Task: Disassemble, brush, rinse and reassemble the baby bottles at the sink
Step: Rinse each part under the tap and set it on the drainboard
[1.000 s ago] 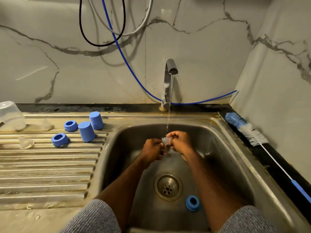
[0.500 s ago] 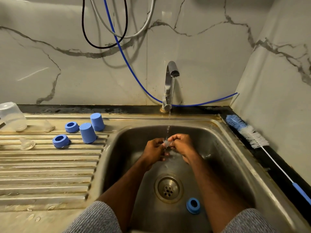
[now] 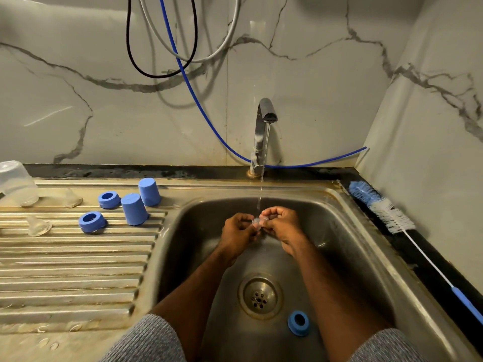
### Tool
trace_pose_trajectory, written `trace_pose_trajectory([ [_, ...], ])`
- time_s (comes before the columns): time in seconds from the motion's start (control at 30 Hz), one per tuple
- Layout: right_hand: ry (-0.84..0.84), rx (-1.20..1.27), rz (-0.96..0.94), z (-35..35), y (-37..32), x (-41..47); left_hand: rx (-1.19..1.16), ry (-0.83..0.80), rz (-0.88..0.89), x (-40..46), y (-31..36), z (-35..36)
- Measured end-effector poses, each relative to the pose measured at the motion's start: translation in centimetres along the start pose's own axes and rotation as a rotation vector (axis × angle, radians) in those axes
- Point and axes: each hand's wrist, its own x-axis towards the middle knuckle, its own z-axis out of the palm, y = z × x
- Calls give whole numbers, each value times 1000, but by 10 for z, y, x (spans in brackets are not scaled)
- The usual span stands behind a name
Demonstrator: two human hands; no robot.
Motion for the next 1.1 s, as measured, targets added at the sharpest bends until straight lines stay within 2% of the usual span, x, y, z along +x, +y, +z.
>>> trace_pose_trajectory([
  [0.27, -63, 98, 51, 1, -5, -5, 106, 85, 92, 3, -1, -2],
  [0.4, -82, -23, 79, 4, -2, -5, 156, 79, 140, 3, -1, -3],
  [0.5, -91, -20, 77, 4, 1, -5, 198, 57, 163, 3, -1, -4],
  [0.8, -62, 56, 5, 0, -1, -4, 73, -9, 136, 0, -1, -4],
  [1.0, -86, 88, 16, 0, -2, -5, 81, 32, 131, 3, -2, -5],
  [1.1, -93, 88, 10, 1, -1, -4, 69, 2, 76, 3, -1, -4],
])
